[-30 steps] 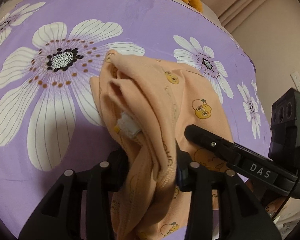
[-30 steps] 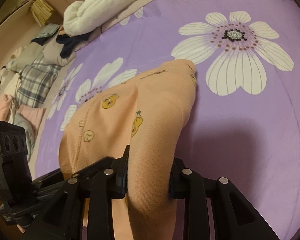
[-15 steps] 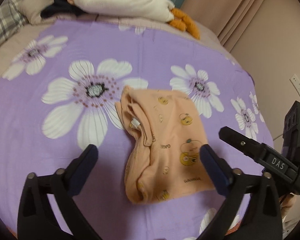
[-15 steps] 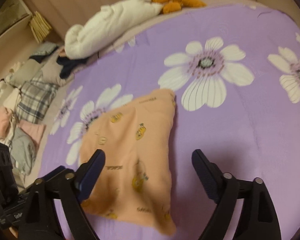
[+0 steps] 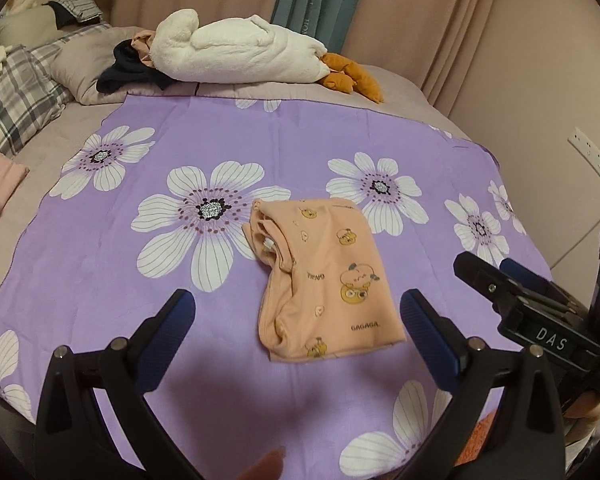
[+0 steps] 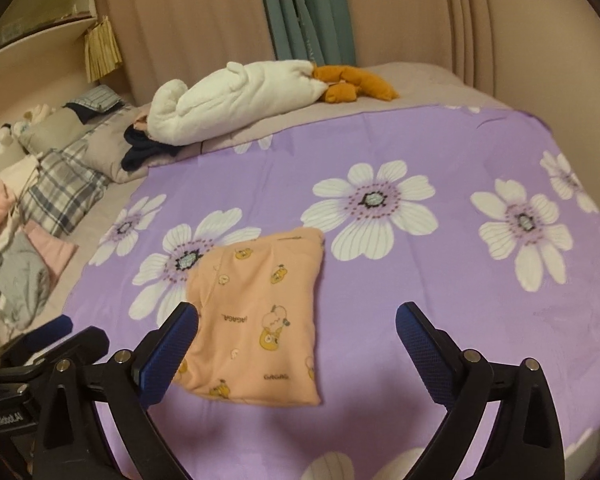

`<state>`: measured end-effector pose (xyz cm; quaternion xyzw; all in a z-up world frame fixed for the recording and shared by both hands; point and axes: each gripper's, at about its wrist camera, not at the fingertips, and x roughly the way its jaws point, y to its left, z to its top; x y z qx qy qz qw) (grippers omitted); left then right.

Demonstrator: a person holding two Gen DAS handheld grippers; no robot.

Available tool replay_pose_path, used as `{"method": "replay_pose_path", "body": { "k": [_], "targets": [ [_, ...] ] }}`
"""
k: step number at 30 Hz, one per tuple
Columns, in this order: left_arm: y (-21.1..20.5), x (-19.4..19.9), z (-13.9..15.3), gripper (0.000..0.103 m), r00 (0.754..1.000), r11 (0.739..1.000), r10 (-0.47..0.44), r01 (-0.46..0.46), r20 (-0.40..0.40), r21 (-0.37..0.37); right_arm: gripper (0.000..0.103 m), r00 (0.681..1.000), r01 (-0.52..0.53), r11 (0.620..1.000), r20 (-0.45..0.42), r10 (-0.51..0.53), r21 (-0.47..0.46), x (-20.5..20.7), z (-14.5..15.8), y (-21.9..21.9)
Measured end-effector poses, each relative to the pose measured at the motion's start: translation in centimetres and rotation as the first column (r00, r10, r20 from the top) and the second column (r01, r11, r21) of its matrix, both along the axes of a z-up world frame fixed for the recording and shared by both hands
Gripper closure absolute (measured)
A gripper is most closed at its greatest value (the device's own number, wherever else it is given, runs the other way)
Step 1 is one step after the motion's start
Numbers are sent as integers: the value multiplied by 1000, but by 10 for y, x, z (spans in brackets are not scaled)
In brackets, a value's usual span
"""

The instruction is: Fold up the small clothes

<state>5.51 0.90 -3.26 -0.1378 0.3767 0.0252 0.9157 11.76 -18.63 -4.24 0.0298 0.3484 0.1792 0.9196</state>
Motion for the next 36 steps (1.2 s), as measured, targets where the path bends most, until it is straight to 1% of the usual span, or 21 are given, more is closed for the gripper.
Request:
{"method": "replay_pose_path", "body": {
  "k": [9,14,24,36],
  "targets": [
    [-2,-12,-3,0,1000,1000,16,-16,-25,19,4,1000,1,1000,-18,-1,-9,-11,-3,2],
    [-5,-15,-5,0,999,1000,10,-9,-41,24,4,1000,-5,1000,-17,5,-11,-16,-3,5],
    [-4,-16,-10,0,997,1000,9,-7,-79,24,4,1000,-8,1000,-29,8,-16,-20,-3,8],
    [-6,-13,-13,0,996,1000,-4,7,-91,27,4,999,-7,1000,-34,6,-24,-22,-6,10]
  ]
}}
